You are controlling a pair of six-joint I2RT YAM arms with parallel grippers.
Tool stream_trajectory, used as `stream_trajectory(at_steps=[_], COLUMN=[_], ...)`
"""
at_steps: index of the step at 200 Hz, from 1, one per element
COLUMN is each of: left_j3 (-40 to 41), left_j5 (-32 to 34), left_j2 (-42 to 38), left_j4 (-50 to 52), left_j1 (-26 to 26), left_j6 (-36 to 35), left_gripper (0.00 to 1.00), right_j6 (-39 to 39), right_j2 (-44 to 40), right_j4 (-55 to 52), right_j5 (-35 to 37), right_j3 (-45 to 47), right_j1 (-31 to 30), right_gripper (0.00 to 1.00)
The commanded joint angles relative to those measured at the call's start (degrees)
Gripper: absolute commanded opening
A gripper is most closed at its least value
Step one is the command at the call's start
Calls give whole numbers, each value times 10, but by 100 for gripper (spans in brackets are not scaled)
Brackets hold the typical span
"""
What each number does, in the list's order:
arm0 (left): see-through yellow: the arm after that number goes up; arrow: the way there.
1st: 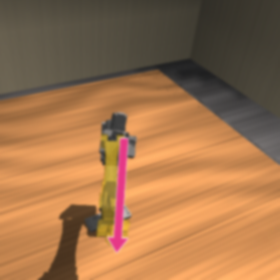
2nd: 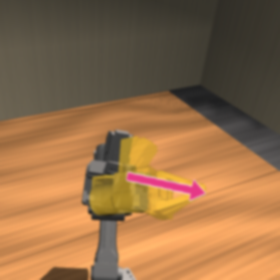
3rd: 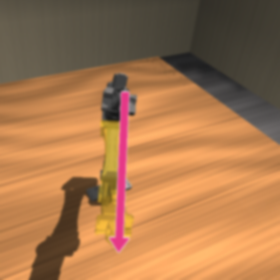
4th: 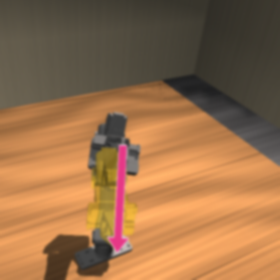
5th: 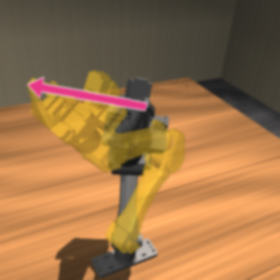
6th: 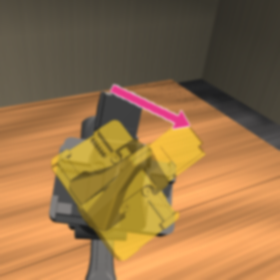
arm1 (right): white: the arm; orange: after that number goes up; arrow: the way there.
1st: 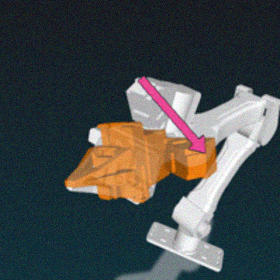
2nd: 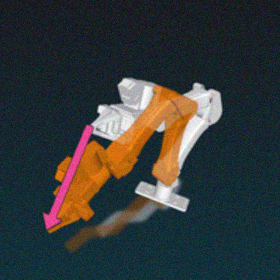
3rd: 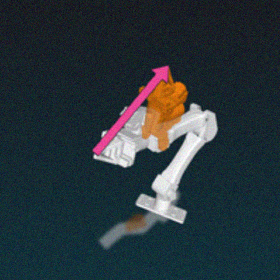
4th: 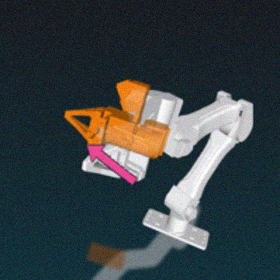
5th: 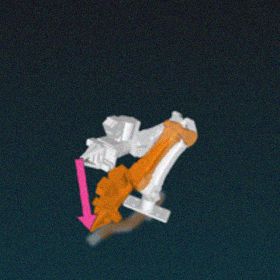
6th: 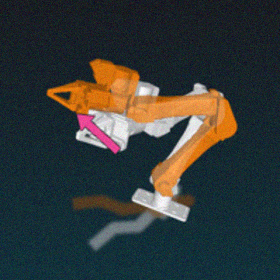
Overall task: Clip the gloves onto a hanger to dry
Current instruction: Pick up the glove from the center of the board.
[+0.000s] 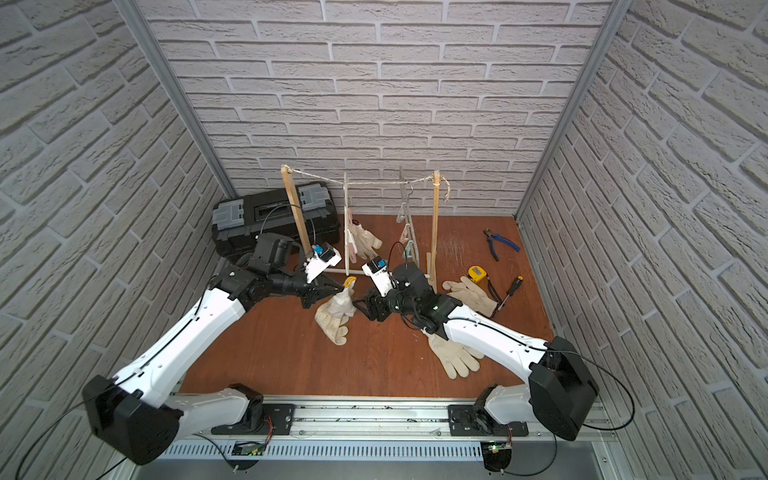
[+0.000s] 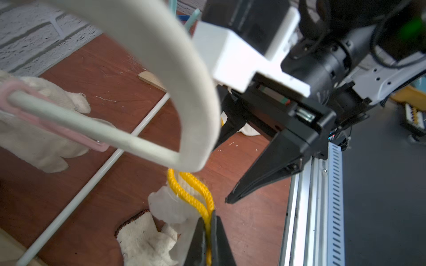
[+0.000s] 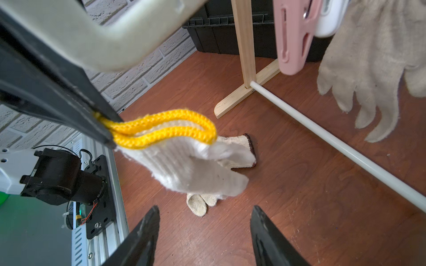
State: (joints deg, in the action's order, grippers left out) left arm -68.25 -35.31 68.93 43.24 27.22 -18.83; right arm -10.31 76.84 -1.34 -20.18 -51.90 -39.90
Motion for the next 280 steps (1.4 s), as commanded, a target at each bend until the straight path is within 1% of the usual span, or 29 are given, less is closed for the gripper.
stream_trajectory(at_steps=[1,12,25,42,65,102,123,139,151,161,183,220,230,243,262,271,280], left_j3=[-26,-31,-33,-31,-29,-22,-26,-28,-28,-27,-21,-14,-14,-12,-8,-5,-1], left_j5=[79,101,121,127,120,102,82,80,79,76,77,89,93,102,113,114,115], left_j2=[-5,-6,-8,-14,-29,-48,-48,-48,-48,-49,-52,-47,-45,-43,-40,-38,-35], left_j4=[97,106,109,103,88,73,75,77,75,71,58,51,49,45,30,20,7], left_j1=[22,32,45,55,59,58,58,59,58,57,55,48,46,43,38,36,32], left_j6=[-97,-107,-115,-119,-119,-121,-118,-118,-118,-117,-111,-100,-97,-93,-88,-83,-77], left_gripper=[0,0,0,0,0,0,0,0,0,0,0,0,0,0,1,6,15], right_j6=[79,99,121,134,142,138,116,100,93,88,67,39,35,39,59,70,92], right_j2=[-10,-6,2,14,28,30,36,43,49,53,56,38,26,14,-5,-12,-14], right_j4=[4,18,39,82,108,143,187,212,218,222,246,258,255,235,184,151,97], right_j5=[-31,-38,-67,-107,-144,-154,-172,-191,-205,-217,-242,-267,-269,-266,-247,-231,-212], right_j3=[-27,-29,-30,-23,-17,2,19,24,23,23,30,43,49,52,52,47,31], right_j1=[3,3,3,3,3,4,12,19,20,21,26,36,37,39,39,39,39], right_gripper=[65,66,66,66,65,65,64,62,59,54,39,10,5,3,4,4,4])
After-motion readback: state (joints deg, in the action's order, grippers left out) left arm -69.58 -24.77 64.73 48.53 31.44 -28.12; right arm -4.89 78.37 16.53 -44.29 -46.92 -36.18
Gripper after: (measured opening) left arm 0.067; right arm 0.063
